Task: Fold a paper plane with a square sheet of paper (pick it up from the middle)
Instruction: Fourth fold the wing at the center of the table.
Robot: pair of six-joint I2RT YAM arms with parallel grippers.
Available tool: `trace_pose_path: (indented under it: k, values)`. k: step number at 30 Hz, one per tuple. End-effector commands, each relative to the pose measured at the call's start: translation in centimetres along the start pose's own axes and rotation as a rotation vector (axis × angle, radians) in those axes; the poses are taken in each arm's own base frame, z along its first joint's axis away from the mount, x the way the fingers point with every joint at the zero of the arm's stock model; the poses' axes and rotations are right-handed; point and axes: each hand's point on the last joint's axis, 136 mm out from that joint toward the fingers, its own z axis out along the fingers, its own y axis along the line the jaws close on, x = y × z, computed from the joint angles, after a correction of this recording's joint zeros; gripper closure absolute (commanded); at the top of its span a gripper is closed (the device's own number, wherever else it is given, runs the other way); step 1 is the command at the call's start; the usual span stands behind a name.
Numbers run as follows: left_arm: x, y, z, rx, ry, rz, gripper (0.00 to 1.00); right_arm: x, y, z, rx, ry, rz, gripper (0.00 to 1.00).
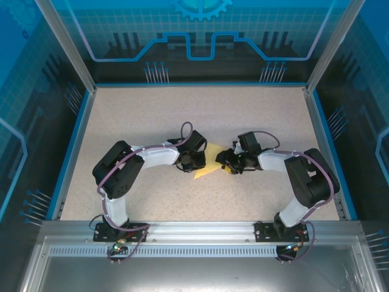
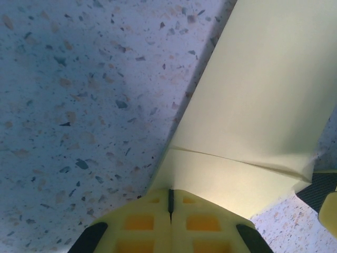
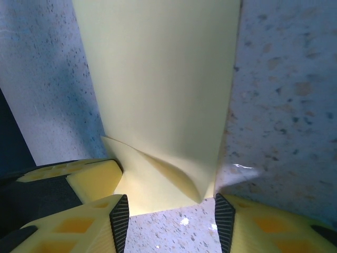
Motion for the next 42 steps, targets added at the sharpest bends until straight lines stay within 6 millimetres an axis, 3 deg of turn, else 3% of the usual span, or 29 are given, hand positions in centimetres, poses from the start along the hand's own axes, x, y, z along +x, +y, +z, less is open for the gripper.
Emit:
trace_pose_path:
  k: [1, 7, 18, 27, 30, 33, 38, 42]
  values:
    - [1.2, 2.0, 0.5, -0.075, 0.03, -0.015, 0.96, 0.5, -0.6, -0.4, 0.035, -0.005, 0.014, 0.5]
    - [1.2, 2.1, 0.5, -0.075, 0.027, -0.015, 0.96, 0.8, 0.8, 0.6, -0.043, 0.053, -0.001, 0.51]
    - [1.3, 2.1, 0.4, -0.071, 0.03, -0.017, 0.96, 0.8, 1.6, 1.5, -0.108, 0.079, 0.004, 0.57]
    - [1.1, 1.5, -0.1, -0.047, 0.021, 0.002, 0.92, 0.8, 1.7, 1.6, -0.098, 0.085, 0.012, 0.86]
    - [0.6, 0.4, -1.2, -0.007, -0.002, 0.038, 0.87, 0.8, 1.5, 1.0, -0.075, 0.07, 0.019, 0.96]
    - [0.0, -1.0, -3.0, 0.063, -0.051, 0.091, 0.76, 0.8, 1.8, 0.3, -0.056, 0.057, 0.023, 1.0]
    - [-0.2, -2.5, -5.6, 0.23, -0.168, 0.23, 0.44, 0.6, 2.7, -0.6, -0.038, 0.052, 0.047, 1.0]
    - [0.5, -3.2, -6.2, 0.352, -0.251, 0.386, 0.26, 0.4, 3.4, -1.0, -0.015, 0.065, 0.073, 1.0]
